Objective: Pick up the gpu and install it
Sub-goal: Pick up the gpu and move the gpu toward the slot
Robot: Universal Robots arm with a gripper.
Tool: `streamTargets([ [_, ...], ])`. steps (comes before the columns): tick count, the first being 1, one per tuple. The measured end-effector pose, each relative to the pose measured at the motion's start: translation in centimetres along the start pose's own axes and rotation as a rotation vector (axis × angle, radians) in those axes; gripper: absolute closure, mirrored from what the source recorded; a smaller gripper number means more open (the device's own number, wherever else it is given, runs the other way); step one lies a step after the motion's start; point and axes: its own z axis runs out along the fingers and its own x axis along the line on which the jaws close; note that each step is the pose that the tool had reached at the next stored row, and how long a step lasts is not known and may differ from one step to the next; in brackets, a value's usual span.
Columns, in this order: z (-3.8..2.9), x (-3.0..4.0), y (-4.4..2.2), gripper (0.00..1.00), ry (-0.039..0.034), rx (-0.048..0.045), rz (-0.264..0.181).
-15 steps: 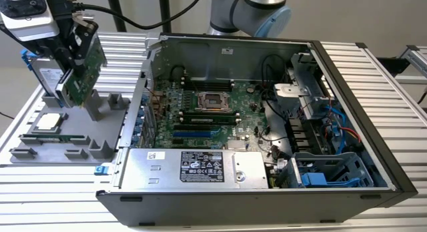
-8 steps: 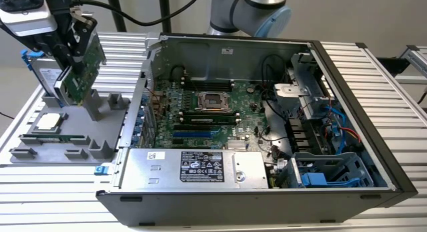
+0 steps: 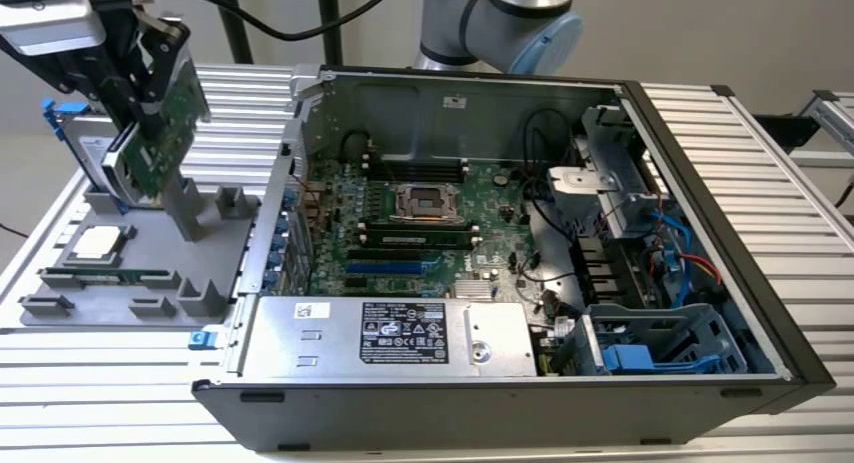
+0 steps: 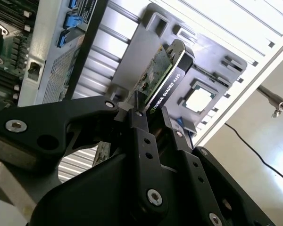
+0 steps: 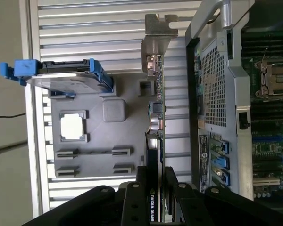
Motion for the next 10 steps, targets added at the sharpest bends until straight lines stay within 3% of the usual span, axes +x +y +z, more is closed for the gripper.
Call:
streamTargets([
  [10, -0.99, 0.00, 0.05, 1.00, 0.0000, 0.0000, 0.000],
])
